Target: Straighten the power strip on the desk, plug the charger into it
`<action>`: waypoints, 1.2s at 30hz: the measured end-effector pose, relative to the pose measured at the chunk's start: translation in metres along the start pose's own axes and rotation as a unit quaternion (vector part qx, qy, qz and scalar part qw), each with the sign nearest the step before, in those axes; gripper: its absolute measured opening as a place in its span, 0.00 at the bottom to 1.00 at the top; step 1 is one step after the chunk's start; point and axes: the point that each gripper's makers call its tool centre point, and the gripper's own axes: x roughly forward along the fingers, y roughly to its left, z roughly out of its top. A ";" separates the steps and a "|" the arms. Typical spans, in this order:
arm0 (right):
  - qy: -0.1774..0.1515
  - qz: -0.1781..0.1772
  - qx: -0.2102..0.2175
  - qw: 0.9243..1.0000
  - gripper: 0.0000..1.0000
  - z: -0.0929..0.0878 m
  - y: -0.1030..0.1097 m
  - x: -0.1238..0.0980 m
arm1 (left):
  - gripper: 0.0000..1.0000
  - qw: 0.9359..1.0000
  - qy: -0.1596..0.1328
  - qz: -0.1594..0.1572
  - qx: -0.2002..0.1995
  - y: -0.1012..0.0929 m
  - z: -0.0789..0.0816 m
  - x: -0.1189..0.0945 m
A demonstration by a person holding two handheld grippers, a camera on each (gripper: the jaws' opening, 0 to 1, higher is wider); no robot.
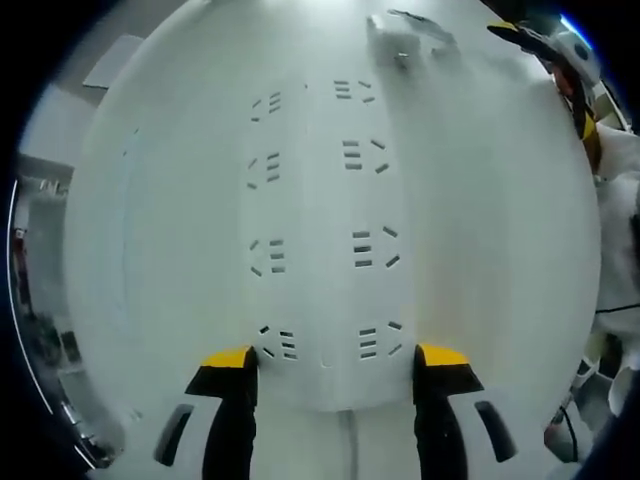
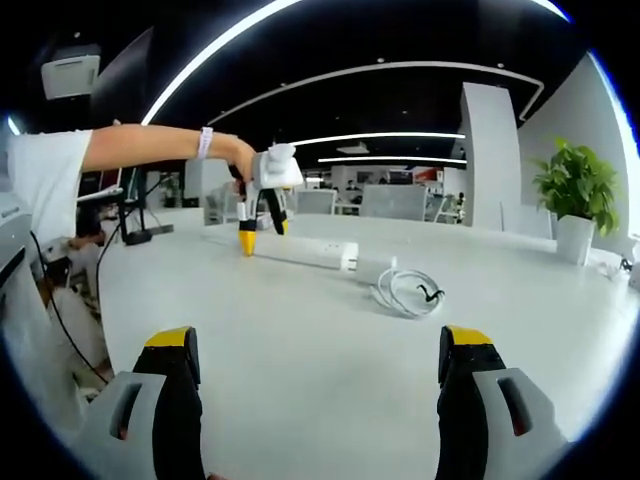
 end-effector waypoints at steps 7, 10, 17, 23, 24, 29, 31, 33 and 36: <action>0.000 0.001 0.000 1.000 0.99 -0.001 0.001 0.001 | 0.63 1.000 0.003 0.004 0.012 0.003 0.000 0.001; 0.001 0.000 0.000 1.000 0.99 -0.001 0.001 0.001 | 0.63 1.000 0.003 0.004 0.014 0.004 0.000 0.001; 0.003 0.000 0.000 1.000 0.99 -0.002 0.001 0.001 | 0.63 1.000 0.006 0.007 0.021 0.007 -0.001 0.002; 0.004 -0.001 -0.001 1.000 0.99 -0.003 0.001 0.000 | 0.63 1.000 0.006 0.007 0.022 0.008 -0.002 0.002; 0.003 -0.001 -0.001 1.000 0.99 -0.002 0.001 0.000 | 0.63 1.000 0.005 0.007 0.022 0.008 -0.002 0.002; 0.004 -0.001 -0.001 1.000 0.99 -0.003 0.001 0.000 | 0.63 1.000 0.005 0.007 0.022 0.011 -0.002 0.002; 0.004 -0.001 -0.001 1.000 0.99 -0.003 0.002 0.000 | 0.63 1.000 0.005 0.007 0.021 0.012 -0.002 0.002; 0.005 -0.002 -0.001 1.000 0.99 -0.004 0.002 -0.001 | 0.64 1.000 0.004 0.007 0.021 0.012 -0.002 0.002; 0.005 -0.002 -0.001 1.000 0.99 -0.004 0.002 -0.001 | 0.64 1.000 0.006 0.007 0.020 0.013 -0.002 0.002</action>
